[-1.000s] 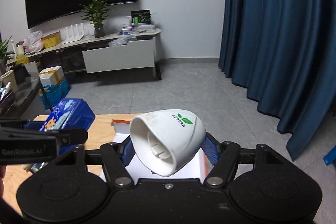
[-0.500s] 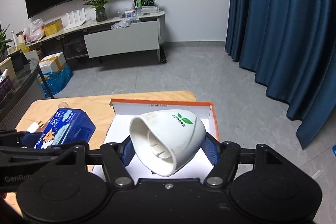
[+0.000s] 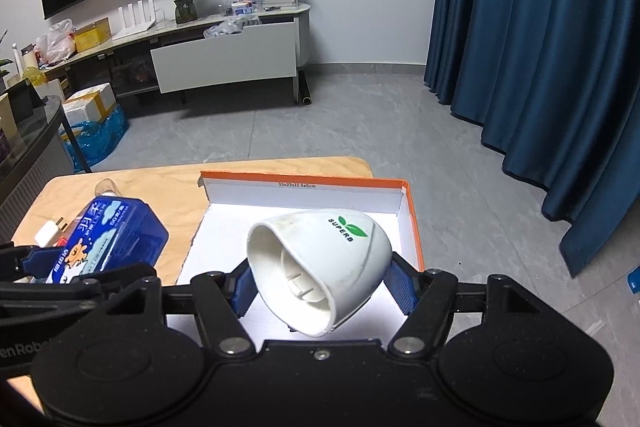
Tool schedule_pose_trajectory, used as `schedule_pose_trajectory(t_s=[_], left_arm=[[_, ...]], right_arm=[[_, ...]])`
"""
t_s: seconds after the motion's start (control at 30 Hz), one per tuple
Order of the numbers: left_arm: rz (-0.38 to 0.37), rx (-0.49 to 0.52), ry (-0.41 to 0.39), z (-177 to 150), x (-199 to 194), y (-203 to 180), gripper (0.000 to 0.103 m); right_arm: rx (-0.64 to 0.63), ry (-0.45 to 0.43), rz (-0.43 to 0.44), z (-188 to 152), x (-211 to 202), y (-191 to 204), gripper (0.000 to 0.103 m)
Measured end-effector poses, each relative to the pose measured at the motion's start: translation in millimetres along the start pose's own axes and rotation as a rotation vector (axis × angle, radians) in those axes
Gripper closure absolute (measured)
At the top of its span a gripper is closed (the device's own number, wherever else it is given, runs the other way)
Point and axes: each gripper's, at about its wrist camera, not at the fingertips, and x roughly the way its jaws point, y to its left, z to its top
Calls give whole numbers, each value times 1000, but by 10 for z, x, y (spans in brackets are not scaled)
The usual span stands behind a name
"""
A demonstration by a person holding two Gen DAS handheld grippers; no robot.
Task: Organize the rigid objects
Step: 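Carry the blue box with the left gripper while the right carries the heater to the lid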
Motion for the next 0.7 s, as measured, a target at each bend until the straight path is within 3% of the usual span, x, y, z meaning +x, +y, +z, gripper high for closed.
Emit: schedule_pose_trajectory(t_s=[0.7], left_arm=[[19, 6, 22, 17, 125, -31, 40]], right_arm=[[24, 18, 1, -2, 219, -75, 24]])
